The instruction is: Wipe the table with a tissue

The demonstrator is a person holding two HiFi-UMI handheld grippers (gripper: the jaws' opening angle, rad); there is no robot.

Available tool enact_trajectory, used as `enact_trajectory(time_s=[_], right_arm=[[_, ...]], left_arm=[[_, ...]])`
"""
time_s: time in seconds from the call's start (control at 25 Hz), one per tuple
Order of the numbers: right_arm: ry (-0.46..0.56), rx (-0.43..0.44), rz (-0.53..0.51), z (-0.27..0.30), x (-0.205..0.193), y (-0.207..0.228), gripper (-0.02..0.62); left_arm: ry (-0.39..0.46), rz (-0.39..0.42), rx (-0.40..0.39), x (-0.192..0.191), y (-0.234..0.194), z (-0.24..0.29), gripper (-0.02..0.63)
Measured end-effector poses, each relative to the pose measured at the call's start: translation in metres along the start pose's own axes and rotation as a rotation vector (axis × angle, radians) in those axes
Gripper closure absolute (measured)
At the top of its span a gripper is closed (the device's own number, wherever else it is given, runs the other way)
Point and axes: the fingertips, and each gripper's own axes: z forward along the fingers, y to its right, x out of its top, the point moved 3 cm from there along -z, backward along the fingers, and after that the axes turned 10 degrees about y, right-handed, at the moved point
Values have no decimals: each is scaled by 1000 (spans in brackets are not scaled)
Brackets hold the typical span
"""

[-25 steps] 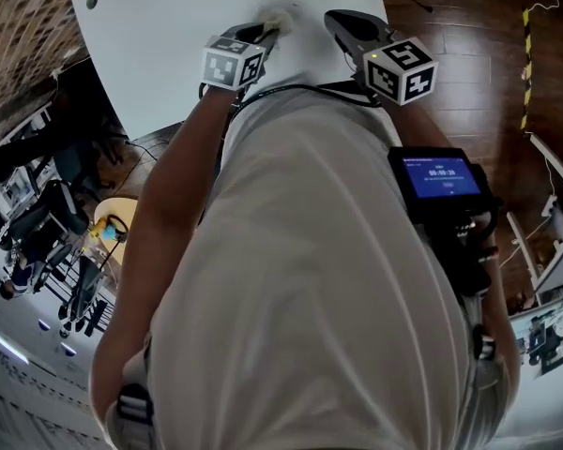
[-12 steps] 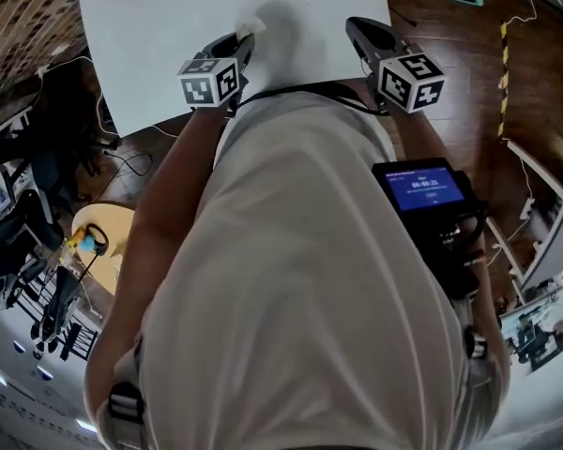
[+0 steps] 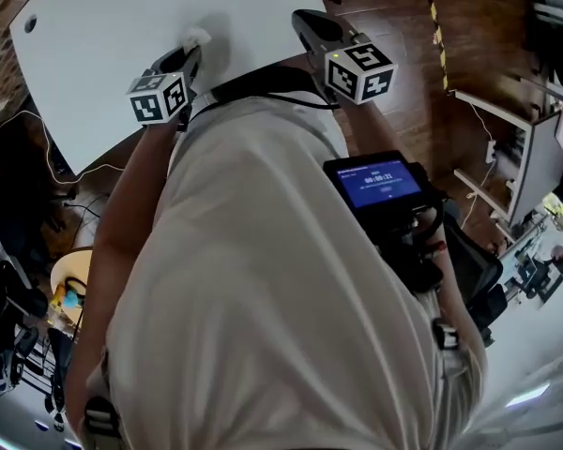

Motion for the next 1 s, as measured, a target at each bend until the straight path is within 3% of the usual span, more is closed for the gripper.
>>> enact_trajectory(time_s=[0.16,0.4,0.64,0.88,1.0], right_arm=[[-4,-42,18,-16,-12,2,588],[-13,-30,32,-11,-20,12,588],[-25,20,25,-28,-4,52,588],[-38,-34,53,-56,-6,91,588],[-21,-39,71,-61,-1,104,588]], left_arm=[[-14,35,-35,-1,4,2,522],[-43,112,-27,14,0,22,523],[-75,228,88,59,8,80,523],[-144,281,146,64,15,139,523],[-175,340,220,75,7,149,523]])
